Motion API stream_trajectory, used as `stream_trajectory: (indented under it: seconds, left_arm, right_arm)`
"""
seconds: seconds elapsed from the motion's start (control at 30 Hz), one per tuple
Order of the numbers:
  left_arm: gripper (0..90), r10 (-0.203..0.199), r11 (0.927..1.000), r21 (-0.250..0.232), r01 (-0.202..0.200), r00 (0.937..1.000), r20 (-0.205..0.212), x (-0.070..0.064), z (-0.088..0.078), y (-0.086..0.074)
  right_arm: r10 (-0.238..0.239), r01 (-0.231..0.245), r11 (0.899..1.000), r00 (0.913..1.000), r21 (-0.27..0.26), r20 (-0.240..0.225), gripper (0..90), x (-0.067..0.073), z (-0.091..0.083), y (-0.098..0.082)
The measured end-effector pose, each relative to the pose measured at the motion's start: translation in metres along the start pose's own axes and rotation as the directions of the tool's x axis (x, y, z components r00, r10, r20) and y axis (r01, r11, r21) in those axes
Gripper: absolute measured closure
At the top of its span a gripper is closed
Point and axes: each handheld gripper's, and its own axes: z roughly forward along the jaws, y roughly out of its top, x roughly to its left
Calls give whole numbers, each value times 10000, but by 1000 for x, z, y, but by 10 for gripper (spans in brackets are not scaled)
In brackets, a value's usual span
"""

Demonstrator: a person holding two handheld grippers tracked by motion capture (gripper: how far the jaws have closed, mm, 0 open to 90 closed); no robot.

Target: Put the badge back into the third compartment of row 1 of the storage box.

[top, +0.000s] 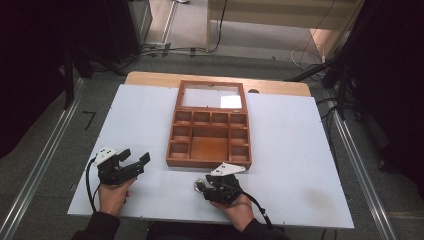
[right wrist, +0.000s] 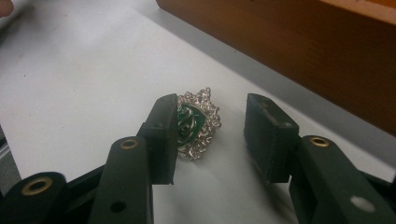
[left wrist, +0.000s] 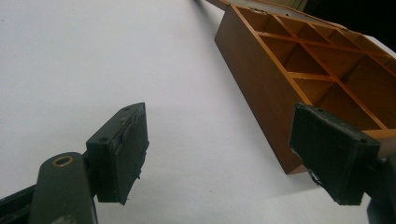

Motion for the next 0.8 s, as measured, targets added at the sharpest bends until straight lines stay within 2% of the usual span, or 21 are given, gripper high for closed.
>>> stream_trajectory:
  seconds: [0.1,0.13,0.37,0.43,0.53,0.6,0.7,0.77,0.8]
  left_arm:
    - [201,-4,10000,6,4,10000,-1,0,0,0]
    - [201,-5,10000,7,5,10000,0,0,0,0]
    - [201,-10,10000,7,10,10000,-3,0,0,0]
    - [201,-2,10000,5,2,10000,-2,0,0,0]
    - [201,-6,10000,4,6,10000,-25,0,0,0]
    - [201,9,10000,-2,-9,10000,-19,1,0,0]
    - [201,12,10000,13,-12,10000,-29,0,0,0]
    - [201,23,10000,6,-23,10000,-12,0,-1,0]
    - [201,24,10000,10,-24,10000,-10,0,-1,0]
  right_arm:
    - [93,-93,10000,9999,25,-105,560,0,0,0]
    - [124,-123,9999,9996,45,-240,604,0,1,1]
    - [160,-153,9998,9985,127,-517,652,2,2,1]
    - [238,-236,9997,9979,33,-596,698,1,1,1]
    - [188,-190,9998,9969,-26,-758,719,0,-1,1]
    - [302,-322,9994,9932,-161,-1124,775,-2,-5,2]
    - [346,-386,9990,9883,-241,-1485,811,-1,-7,2]
    - [332,-374,9990,9876,-242,-1535,821,-1,-7,2]
    - [588,-644,9977,9784,-216,-1982,856,-3,-8,3]
